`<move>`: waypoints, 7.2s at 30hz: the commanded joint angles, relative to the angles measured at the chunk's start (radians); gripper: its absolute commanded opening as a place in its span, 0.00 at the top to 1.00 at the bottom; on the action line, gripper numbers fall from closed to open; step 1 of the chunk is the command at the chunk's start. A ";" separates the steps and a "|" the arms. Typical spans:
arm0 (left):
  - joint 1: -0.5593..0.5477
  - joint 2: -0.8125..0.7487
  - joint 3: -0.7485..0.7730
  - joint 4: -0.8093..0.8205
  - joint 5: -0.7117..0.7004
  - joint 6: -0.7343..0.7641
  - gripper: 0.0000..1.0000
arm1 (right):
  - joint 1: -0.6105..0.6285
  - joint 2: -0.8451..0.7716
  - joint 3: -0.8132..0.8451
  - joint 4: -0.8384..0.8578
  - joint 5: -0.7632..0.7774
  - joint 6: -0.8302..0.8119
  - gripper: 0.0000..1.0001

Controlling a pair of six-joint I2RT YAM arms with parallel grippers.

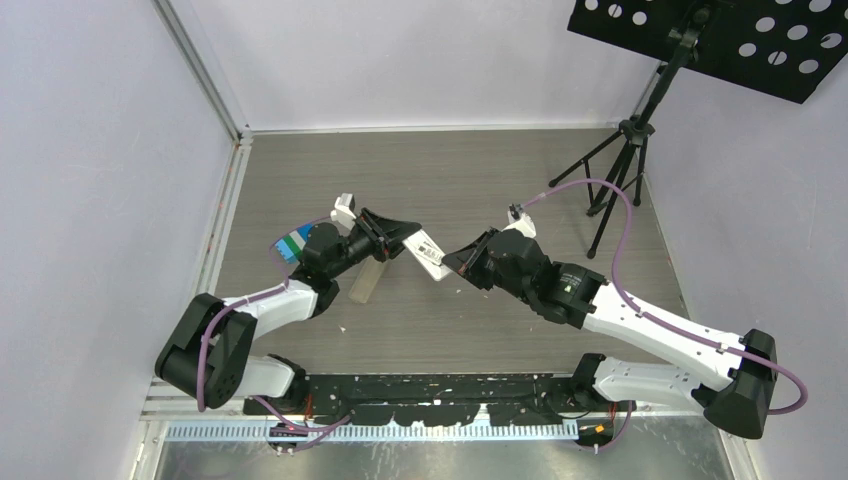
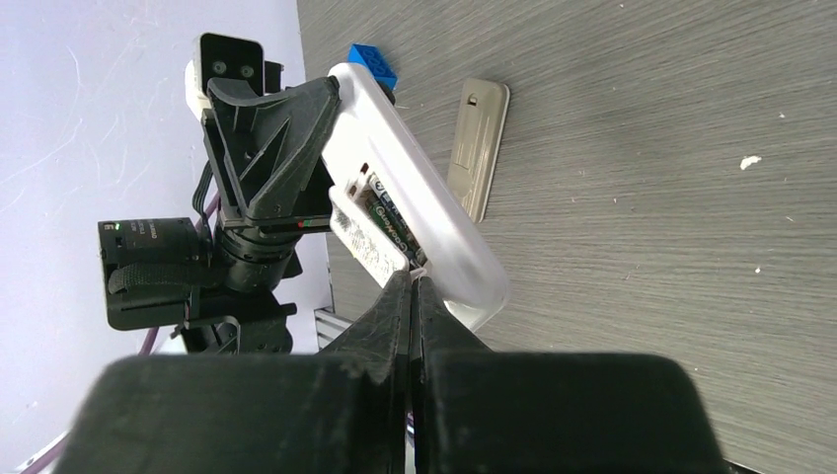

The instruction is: Load the batteries into the remote control

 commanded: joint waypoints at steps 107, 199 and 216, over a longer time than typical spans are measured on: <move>-0.001 0.063 -0.030 0.374 -0.087 0.019 1.00 | -0.130 -0.073 -0.482 0.796 -0.142 0.671 1.00; -0.001 -0.112 0.072 -0.191 0.037 0.233 1.00 | 0.043 0.171 0.257 -0.115 -0.197 -0.998 0.74; -0.001 -0.118 0.047 -0.085 0.040 0.244 1.00 | 0.042 0.159 0.228 -0.069 -0.200 -0.930 0.76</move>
